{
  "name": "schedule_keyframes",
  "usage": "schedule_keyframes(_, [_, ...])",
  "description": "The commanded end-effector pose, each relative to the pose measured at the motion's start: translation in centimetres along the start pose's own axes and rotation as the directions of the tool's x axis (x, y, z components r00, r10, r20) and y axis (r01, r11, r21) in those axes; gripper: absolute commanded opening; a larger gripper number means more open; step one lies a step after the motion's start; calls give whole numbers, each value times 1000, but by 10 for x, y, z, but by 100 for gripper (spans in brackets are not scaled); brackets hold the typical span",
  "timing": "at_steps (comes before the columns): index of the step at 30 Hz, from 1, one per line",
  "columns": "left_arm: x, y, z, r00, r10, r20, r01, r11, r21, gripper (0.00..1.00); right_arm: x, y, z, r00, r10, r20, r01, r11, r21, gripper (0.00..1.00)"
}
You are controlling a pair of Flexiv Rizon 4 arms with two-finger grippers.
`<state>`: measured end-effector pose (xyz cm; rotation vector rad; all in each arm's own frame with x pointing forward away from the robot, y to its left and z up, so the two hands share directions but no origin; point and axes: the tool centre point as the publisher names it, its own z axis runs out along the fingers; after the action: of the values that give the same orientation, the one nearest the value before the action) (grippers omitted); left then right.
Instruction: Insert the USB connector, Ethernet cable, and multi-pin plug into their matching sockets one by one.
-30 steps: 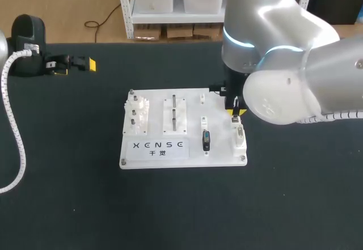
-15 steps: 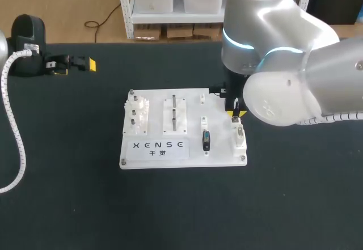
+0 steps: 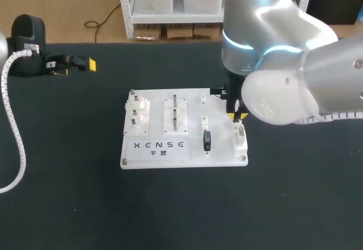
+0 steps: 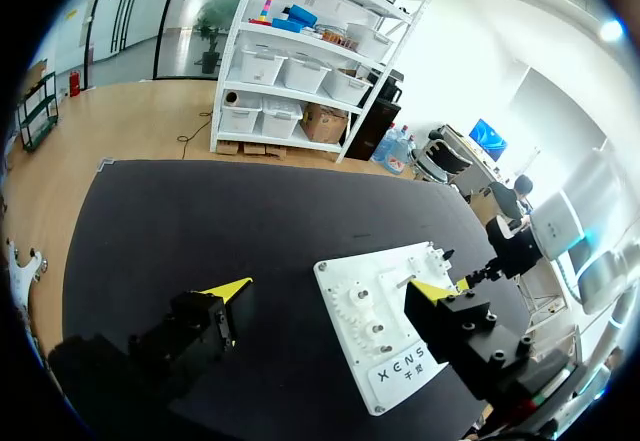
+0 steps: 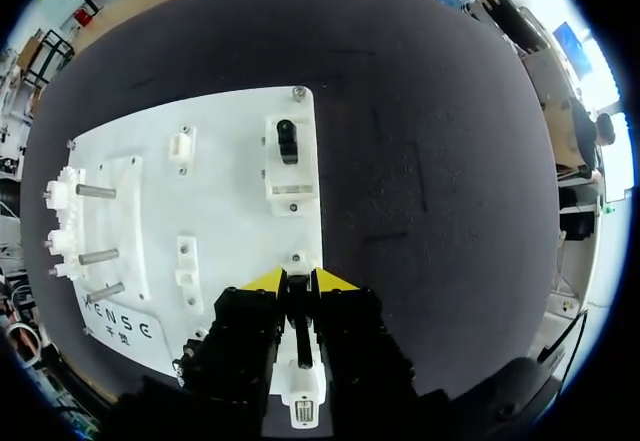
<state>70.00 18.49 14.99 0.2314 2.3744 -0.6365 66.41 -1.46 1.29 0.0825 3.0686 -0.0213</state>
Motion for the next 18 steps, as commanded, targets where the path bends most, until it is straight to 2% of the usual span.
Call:
schedule_keyframes(1, [0, 0, 0, 1000, 0, 0, 0, 1000, 0, 100, -1, -5, 6, 1000, 4, -10, -4, 1000, 4, 0])
schedule_keyframes(7, [0, 0, 0, 1000, 0, 0, 0, 1000, 0, 100, -3, -6, 13, 998, 17, -59, -16, 1000, 6, 0])
schedule_keyframes(18, [0, 0, 0, 1000, 0, 0, 0, 1000, 0, 100, -4, -6, 14, 998, 14, -66, -13, 1000, 10, 0])
